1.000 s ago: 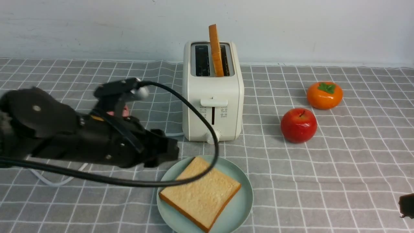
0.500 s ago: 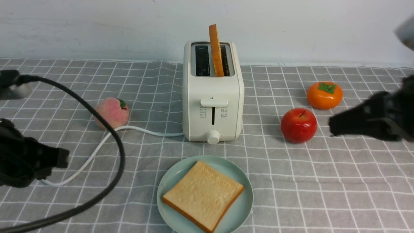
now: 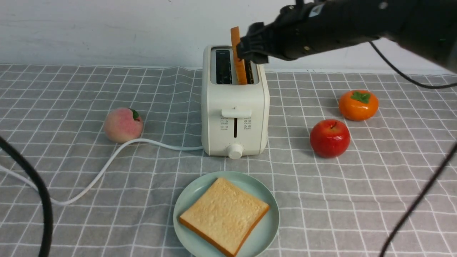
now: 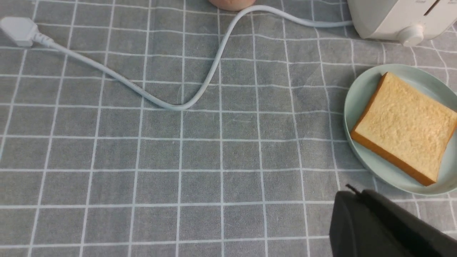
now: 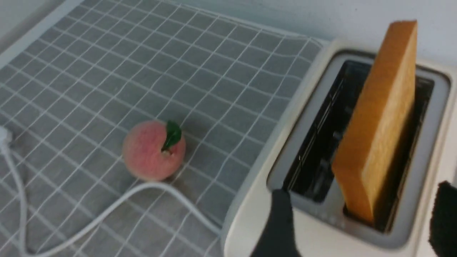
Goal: Take toasted bread from bread machine on grey coffee table place on plate.
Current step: 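Grasp the toast slice in the toaster and pull it up out of the slot with the right gripper, then place the held slice of bread on top of the slice on the plate with the right gripper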
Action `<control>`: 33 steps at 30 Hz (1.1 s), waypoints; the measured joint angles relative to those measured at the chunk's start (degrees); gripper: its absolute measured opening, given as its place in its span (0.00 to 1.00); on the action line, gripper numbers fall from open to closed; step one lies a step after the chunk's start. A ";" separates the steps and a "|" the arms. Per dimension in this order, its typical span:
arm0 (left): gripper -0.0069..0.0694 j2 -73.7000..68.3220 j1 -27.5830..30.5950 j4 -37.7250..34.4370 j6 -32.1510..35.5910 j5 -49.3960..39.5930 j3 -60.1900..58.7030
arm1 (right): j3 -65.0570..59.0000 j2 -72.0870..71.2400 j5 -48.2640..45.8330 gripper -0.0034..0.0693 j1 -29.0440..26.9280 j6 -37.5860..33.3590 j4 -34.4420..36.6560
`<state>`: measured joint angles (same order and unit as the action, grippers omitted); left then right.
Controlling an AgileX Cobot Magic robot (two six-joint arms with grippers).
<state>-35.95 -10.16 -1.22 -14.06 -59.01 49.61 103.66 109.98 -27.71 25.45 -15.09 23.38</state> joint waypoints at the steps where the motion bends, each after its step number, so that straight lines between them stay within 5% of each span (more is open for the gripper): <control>1: 0.07 0.73 0.00 0.00 0.00 -0.50 0.00 | 1.79 2.60 0.42 0.86 0.00 0.00 0.14; 4: 0.07 2.26 0.00 0.12 0.00 -1.66 0.00 | 7.48 8.75 0.77 0.92 0.00 0.05 1.50; 7: 0.07 2.99 0.00 1.22 0.00 -2.79 0.00 | 11.26 13.61 0.70 0.88 0.00 0.23 1.38; 10: 0.07 3.32 0.00 2.04 0.00 -3.94 0.00 | 13.25 15.18 0.46 0.65 -0.06 1.06 -0.65; 11: 0.07 3.32 0.00 2.15 0.00 -4.15 0.00 | 13.63 15.18 0.45 0.50 -0.11 1.06 -1.43; 12: 0.07 3.32 0.00 2.14 0.00 -4.15 0.00 | 13.69 15.18 0.45 0.47 -0.11 1.06 -1.55; 13: 0.07 3.32 0.00 2.15 0.00 -4.15 0.00 | 14.06 14.70 0.03 0.25 -0.11 1.06 -2.35; 14: 0.07 3.32 0.00 2.21 0.00 -4.09 0.00 | 14.26 14.11 -0.45 0.17 -0.11 1.06 -2.95; 24: 0.07 3.32 0.00 2.33 0.00 -3.36 0.00 | 14.51 -1.70 -13.31 0.18 -0.06 1.56 -12.01; 33: 0.07 3.32 0.00 2.04 0.00 -3.36 0.00 | 14.70 -17.89 -43.26 0.18 -0.06 4.10 -9.57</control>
<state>-32.62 -10.16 0.82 -14.06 -62.37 49.61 118.35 92.09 -70.97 25.39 -10.99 13.81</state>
